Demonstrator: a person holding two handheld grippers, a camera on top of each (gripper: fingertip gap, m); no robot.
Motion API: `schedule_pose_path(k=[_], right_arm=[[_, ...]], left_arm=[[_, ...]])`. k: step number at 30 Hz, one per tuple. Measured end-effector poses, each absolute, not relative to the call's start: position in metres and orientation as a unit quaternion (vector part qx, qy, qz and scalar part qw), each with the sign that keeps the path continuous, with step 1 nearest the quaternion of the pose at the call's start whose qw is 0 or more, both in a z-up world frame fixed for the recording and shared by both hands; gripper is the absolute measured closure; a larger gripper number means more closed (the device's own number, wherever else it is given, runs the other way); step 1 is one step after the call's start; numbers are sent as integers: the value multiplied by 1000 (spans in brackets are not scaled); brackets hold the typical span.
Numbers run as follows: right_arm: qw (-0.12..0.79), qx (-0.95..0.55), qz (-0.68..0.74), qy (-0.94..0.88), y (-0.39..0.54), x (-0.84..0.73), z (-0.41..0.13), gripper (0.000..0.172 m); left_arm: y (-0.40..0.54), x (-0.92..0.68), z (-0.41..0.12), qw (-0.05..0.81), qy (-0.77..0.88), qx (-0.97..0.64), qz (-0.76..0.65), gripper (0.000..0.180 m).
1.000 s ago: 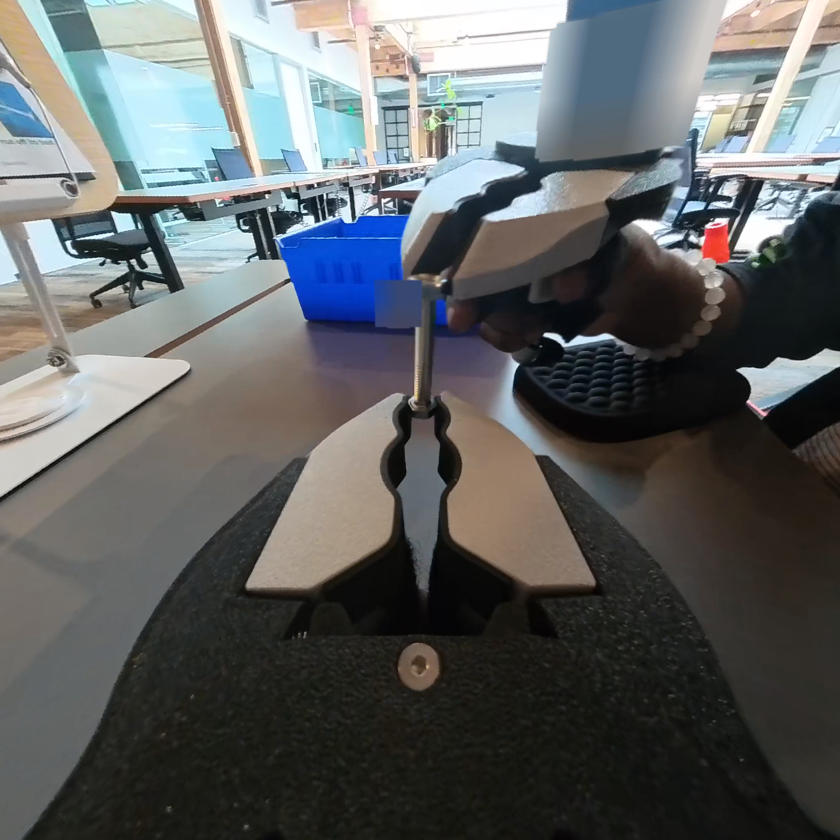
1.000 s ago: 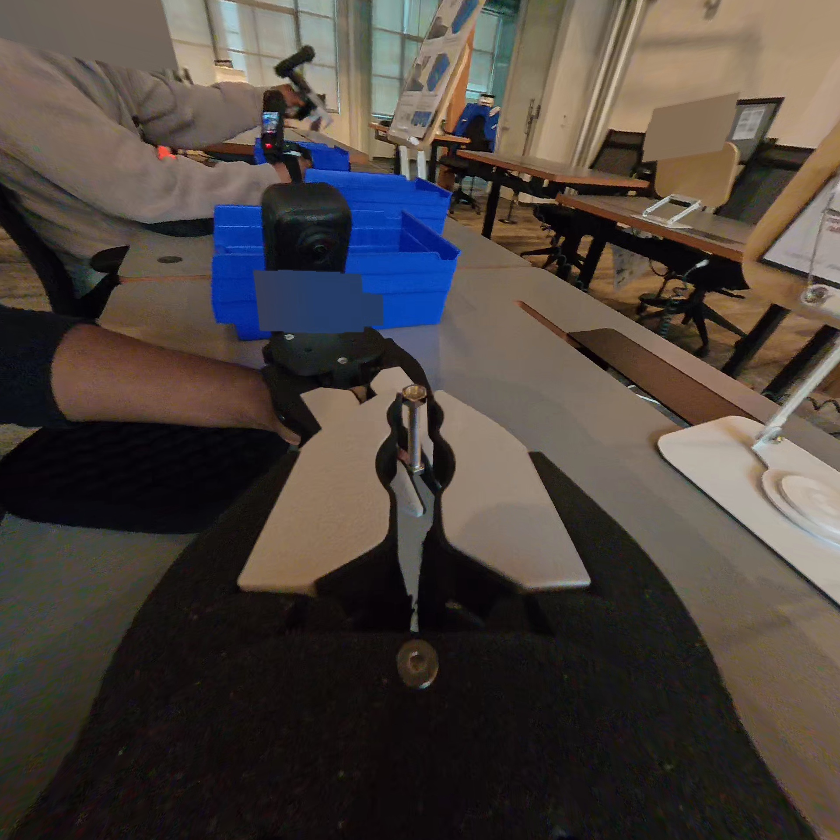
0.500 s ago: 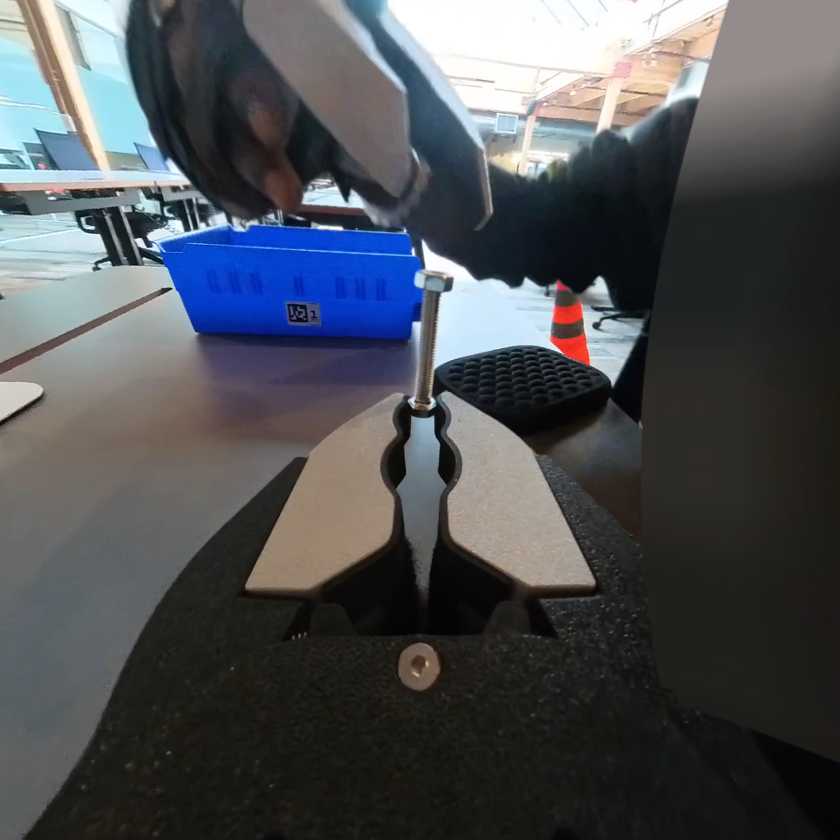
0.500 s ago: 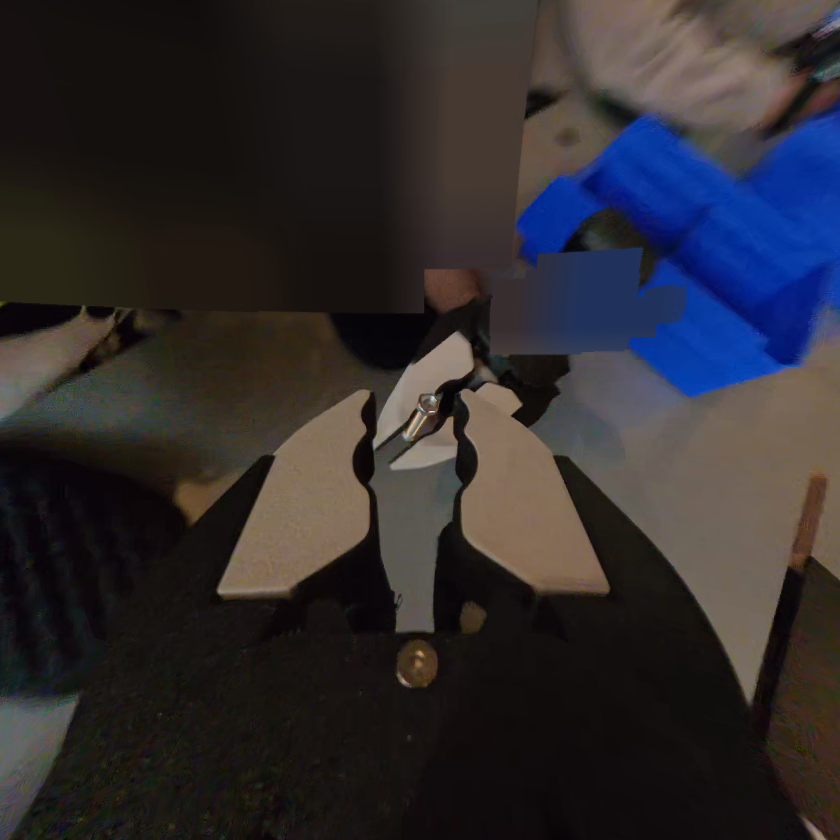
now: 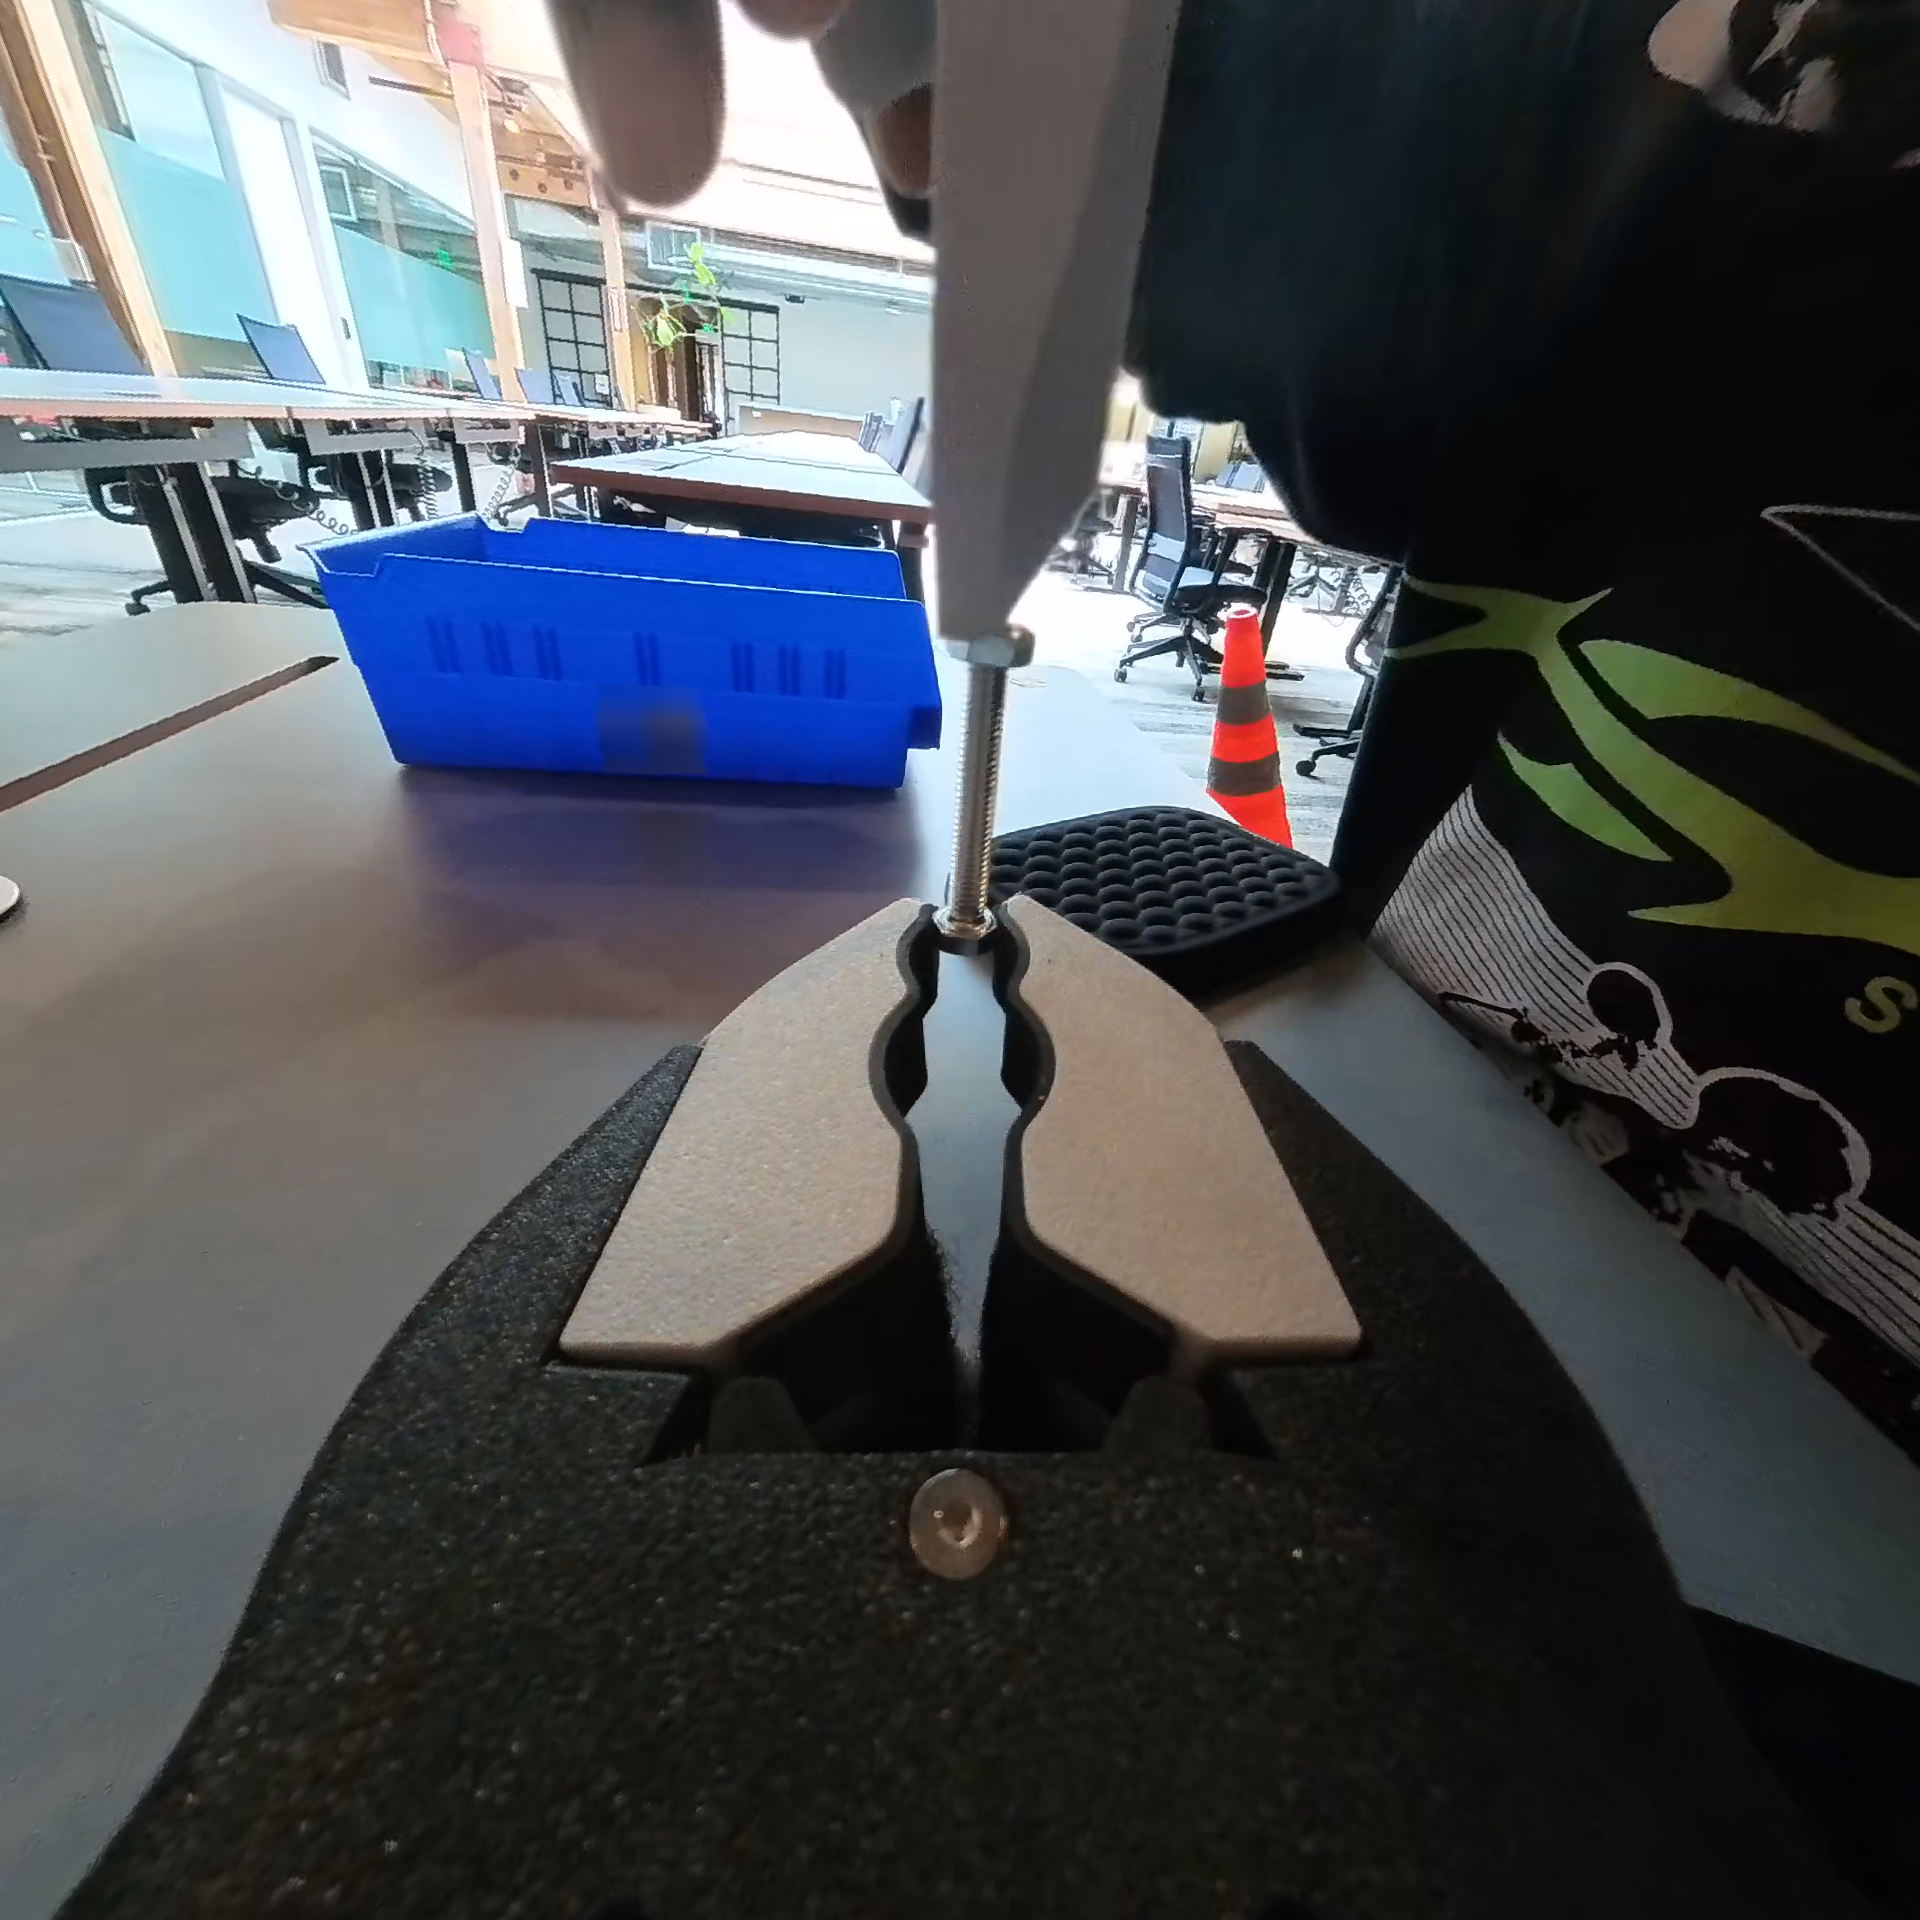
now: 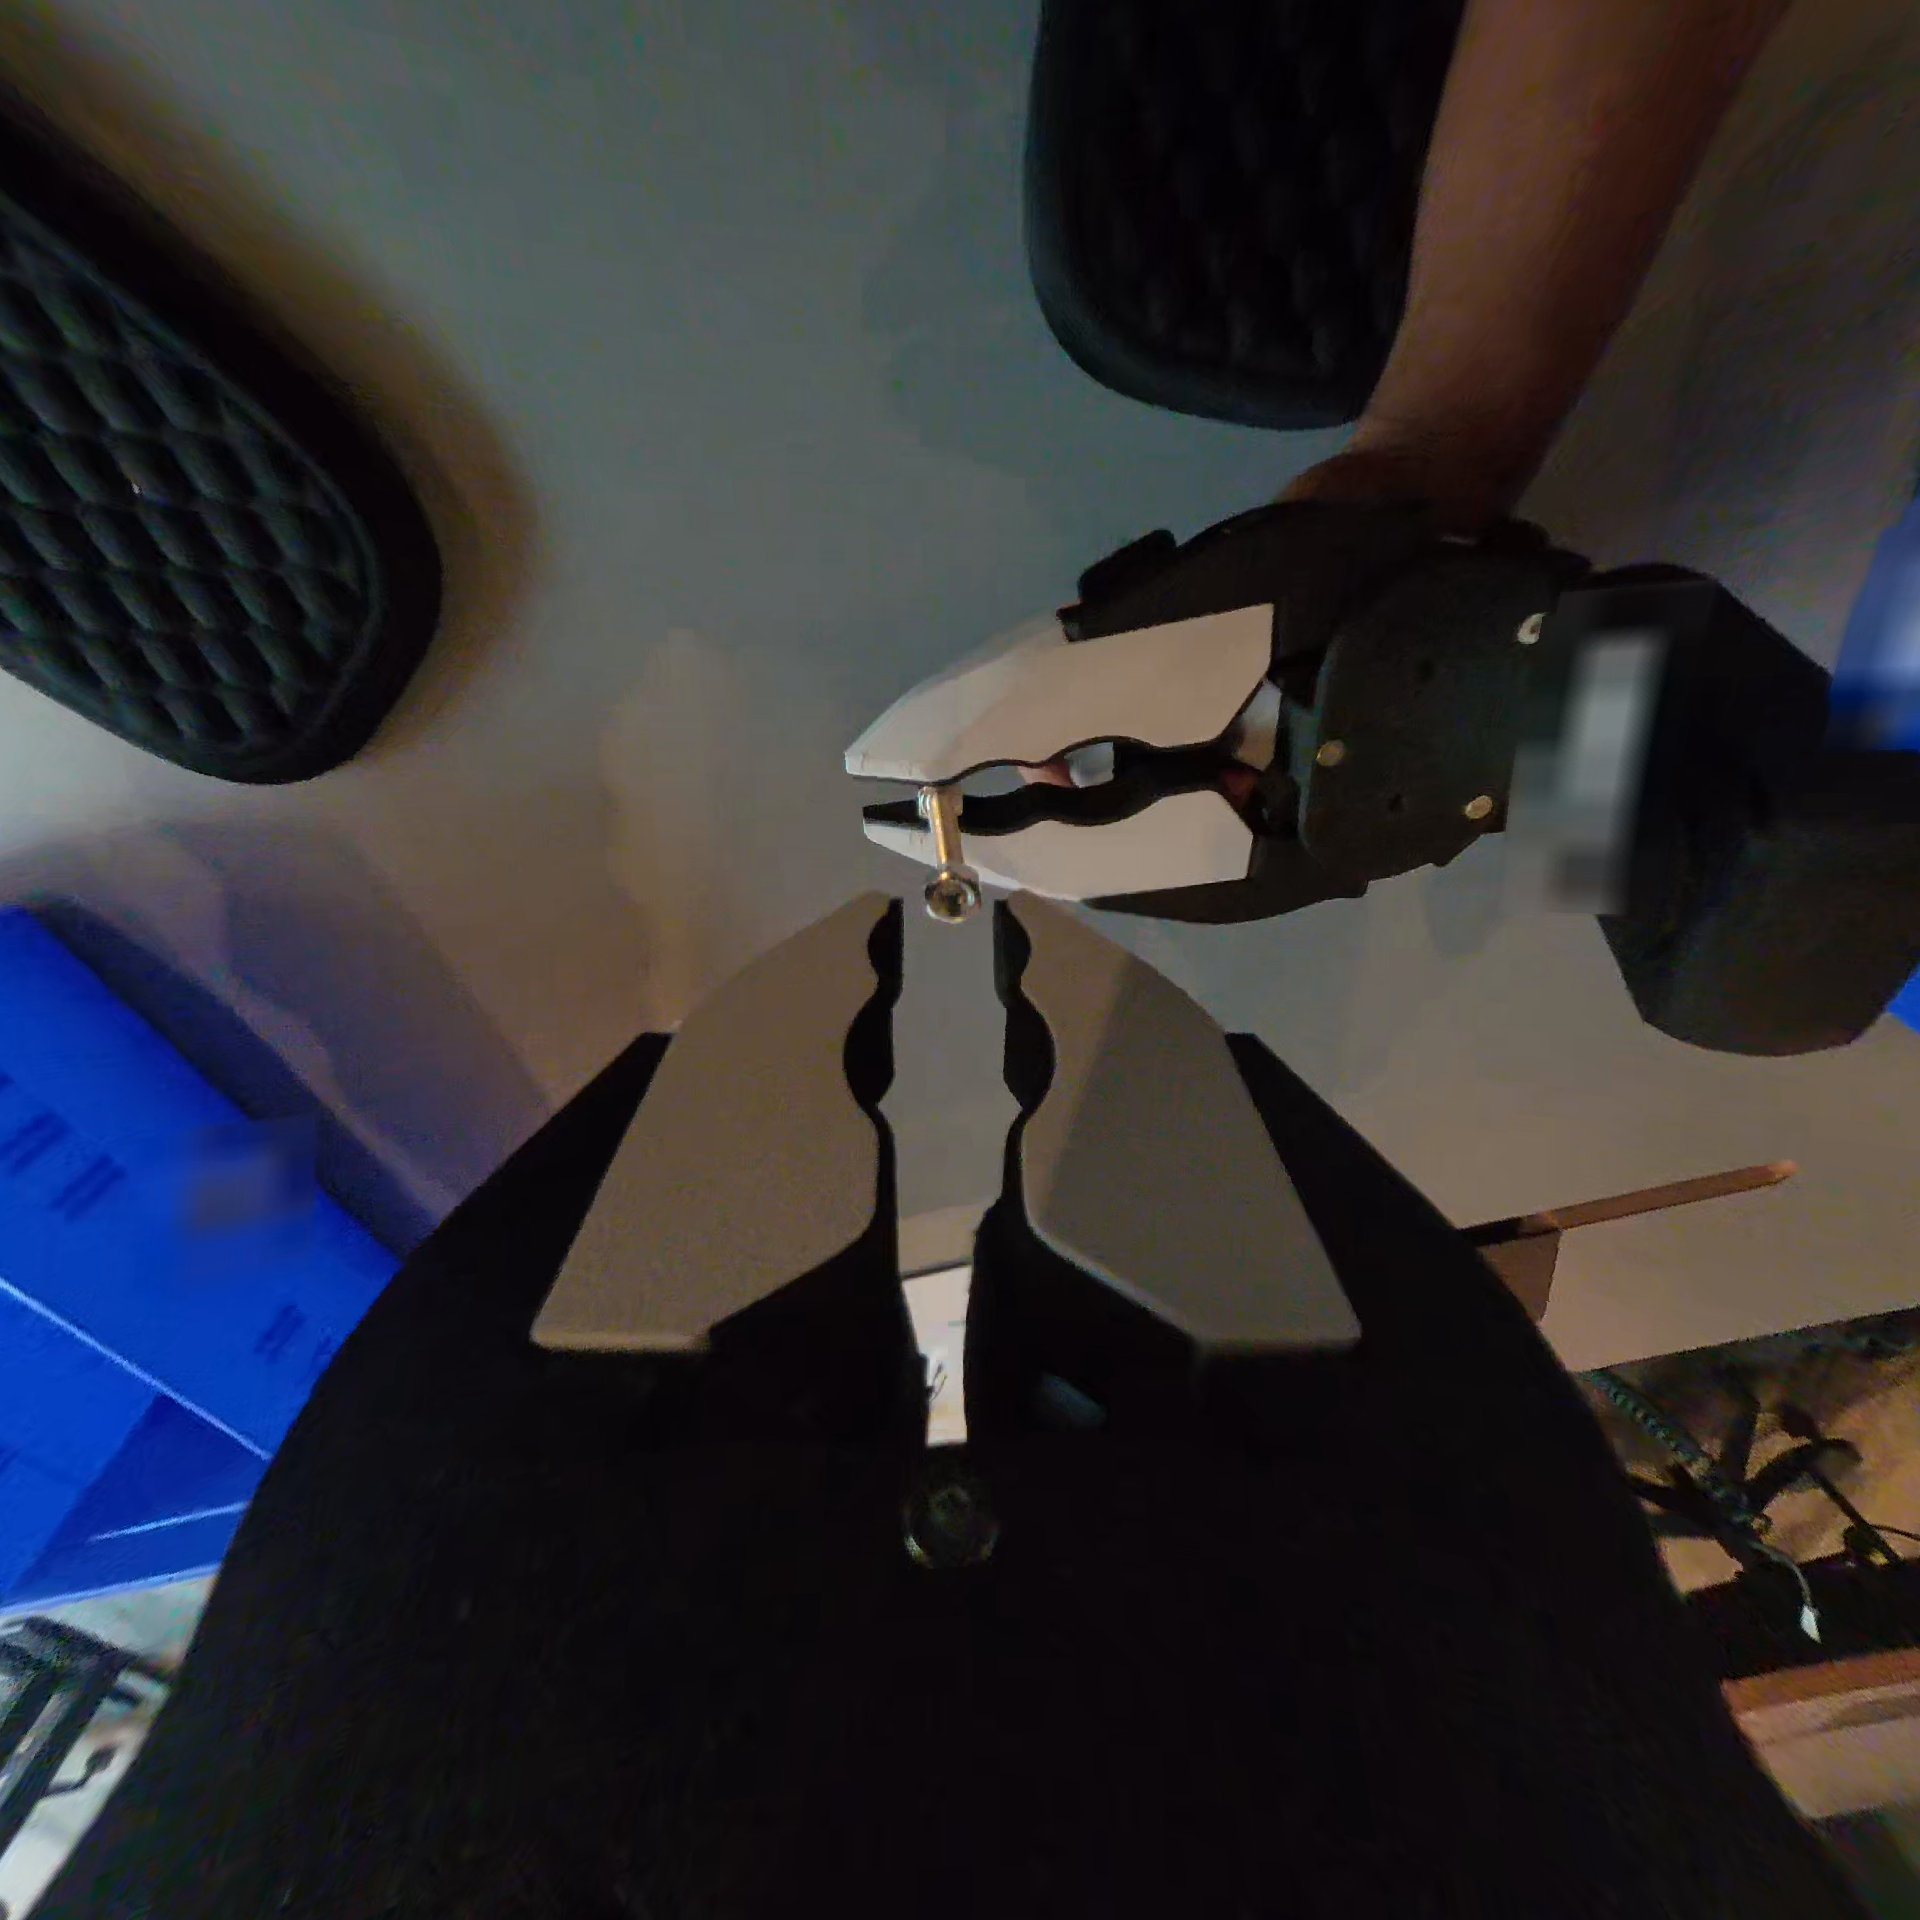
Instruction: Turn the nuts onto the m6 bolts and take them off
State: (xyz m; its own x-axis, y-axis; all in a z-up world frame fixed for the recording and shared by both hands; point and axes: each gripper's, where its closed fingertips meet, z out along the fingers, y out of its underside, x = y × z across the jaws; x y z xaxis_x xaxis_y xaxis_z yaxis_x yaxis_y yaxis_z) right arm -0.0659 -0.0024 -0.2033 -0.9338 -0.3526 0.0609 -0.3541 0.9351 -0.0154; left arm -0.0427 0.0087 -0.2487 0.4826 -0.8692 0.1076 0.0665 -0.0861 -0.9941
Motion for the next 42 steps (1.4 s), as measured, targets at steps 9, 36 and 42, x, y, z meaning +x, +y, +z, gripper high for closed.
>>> schedule_pose_path(k=[9, 36, 42], right_arm=[[41, 131, 15, -990, 1, -66, -208, 162], [54, 62, 14, -997, 12, -61, -209, 140], [30, 107, 40, -993, 9, -58, -211, 151]], left_arm=[[13, -43, -251, 597, 315, -635, -376, 171], [30, -44, -258, 621, 249, -689, -279, 171], [28, -43, -257, 618, 256, -683, -292, 171]])
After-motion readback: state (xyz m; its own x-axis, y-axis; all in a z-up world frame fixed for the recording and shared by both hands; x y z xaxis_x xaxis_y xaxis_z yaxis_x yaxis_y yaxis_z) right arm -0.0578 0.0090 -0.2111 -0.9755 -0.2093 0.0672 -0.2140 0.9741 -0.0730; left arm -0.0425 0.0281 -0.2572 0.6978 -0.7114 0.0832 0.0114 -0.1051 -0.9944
